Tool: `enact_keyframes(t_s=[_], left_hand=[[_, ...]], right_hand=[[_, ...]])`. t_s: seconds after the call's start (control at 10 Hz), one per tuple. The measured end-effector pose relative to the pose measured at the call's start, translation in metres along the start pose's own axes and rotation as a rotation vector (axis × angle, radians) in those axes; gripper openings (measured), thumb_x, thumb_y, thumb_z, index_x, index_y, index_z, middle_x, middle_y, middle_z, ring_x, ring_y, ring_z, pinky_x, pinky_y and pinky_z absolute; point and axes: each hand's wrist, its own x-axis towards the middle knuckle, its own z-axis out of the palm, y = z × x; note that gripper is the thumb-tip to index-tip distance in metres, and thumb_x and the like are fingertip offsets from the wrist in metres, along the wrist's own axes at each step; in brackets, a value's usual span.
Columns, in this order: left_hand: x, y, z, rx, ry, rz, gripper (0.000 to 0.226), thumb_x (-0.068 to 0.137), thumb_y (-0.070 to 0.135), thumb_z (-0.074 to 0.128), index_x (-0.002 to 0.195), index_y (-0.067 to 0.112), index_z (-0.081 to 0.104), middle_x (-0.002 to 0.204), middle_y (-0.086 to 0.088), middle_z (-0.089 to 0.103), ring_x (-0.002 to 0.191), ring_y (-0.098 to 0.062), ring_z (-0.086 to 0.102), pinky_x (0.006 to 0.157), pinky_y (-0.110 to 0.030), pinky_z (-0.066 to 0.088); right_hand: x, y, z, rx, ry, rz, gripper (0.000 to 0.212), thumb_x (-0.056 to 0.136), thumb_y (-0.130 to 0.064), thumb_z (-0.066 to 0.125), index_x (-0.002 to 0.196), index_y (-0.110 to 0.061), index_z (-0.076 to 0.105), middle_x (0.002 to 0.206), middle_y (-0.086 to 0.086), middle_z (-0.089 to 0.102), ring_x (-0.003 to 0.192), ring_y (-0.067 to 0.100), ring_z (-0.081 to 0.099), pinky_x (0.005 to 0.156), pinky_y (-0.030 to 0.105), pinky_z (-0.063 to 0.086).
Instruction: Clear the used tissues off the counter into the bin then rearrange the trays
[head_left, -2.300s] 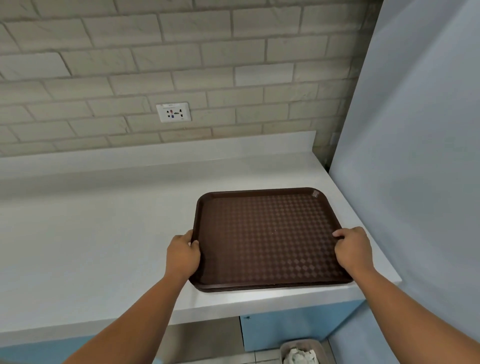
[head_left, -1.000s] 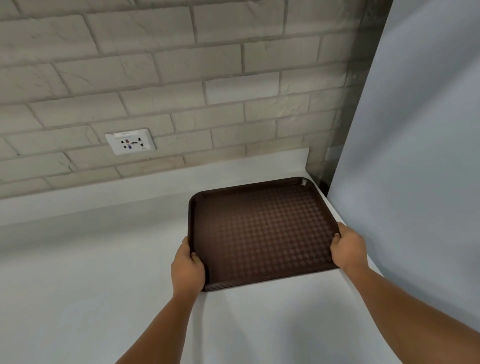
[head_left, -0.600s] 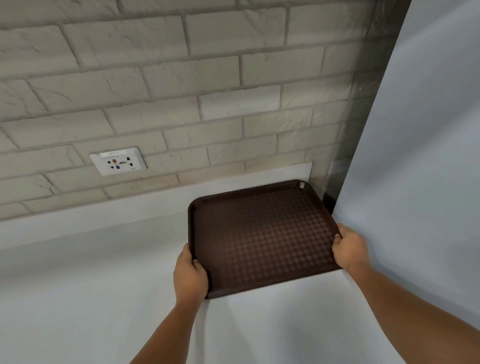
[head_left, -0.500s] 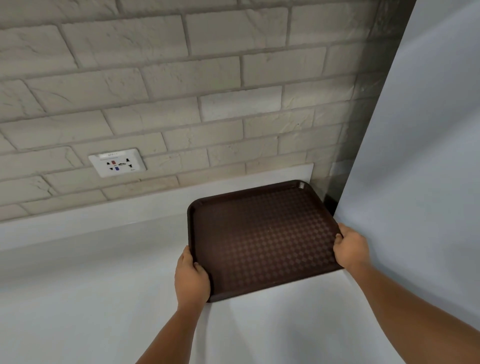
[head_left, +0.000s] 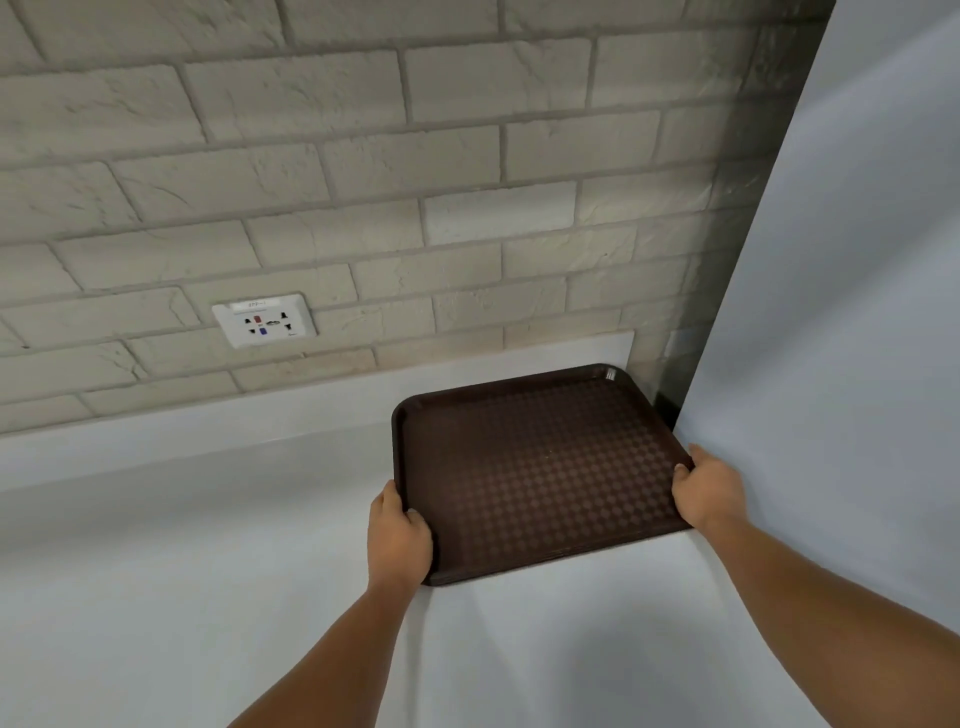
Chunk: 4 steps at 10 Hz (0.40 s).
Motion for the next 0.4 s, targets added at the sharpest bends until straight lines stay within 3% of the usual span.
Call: enact_keyframes(t_s=[0.1, 0.2, 0.3, 0.4], left_hand=[[-0.007, 0.005, -0.014, 0.083, -0.037, 0.007, 0.033, 0.099, 0.020, 0.046, 0.129, 0.006, 0.049, 0.125, -0.013, 0.055, 0.116, -0.031, 0.055, 0.099, -0.041, 0.047], [-0.024, 0.013, -0.034, 0.238, -0.026, 0.054, 0.049, 0.100, 0.025, 0.048, 0.143, 0.004, 0.041, 0.144, -0.014, 0.046, 0.129, -0.033, 0.044, 0.106, -0.041, 0.038], [-0.047, 0.020, -0.058, 0.356, 0.028, 0.165, 0.051, 0.099, 0.026, 0.047, 0.146, 0.008, 0.040, 0.149, -0.010, 0.042, 0.133, -0.031, 0.037, 0.109, -0.040, 0.035], [-0.074, 0.033, -0.079, 0.449, 0.075, 0.366, 0.046, 0.095, 0.023, 0.050, 0.140, 0.010, 0.049, 0.141, -0.008, 0.050, 0.126, -0.029, 0.043, 0.104, -0.039, 0.042]], right_hand=[[-0.017, -0.004, -0.009, -0.051, 0.070, -0.028, 0.041, 0.096, -0.022, 0.049, 0.132, -0.002, 0.053, 0.122, 0.022, 0.062, 0.112, 0.040, 0.055, 0.097, 0.044, 0.047], [-0.046, -0.011, -0.021, -0.102, 0.119, -0.137, 0.041, 0.093, -0.024, 0.051, 0.129, -0.006, 0.057, 0.124, 0.015, 0.062, 0.112, 0.035, 0.052, 0.096, 0.043, 0.047], [-0.079, -0.018, -0.030, -0.093, 0.177, -0.289, 0.038, 0.089, -0.019, 0.058, 0.124, -0.005, 0.062, 0.121, 0.015, 0.064, 0.111, 0.034, 0.054, 0.095, 0.041, 0.047], [-0.110, -0.025, -0.046, -0.029, 0.162, -0.433, 0.038, 0.088, -0.016, 0.059, 0.124, -0.004, 0.064, 0.126, 0.013, 0.062, 0.116, 0.032, 0.054, 0.101, 0.040, 0.046]])
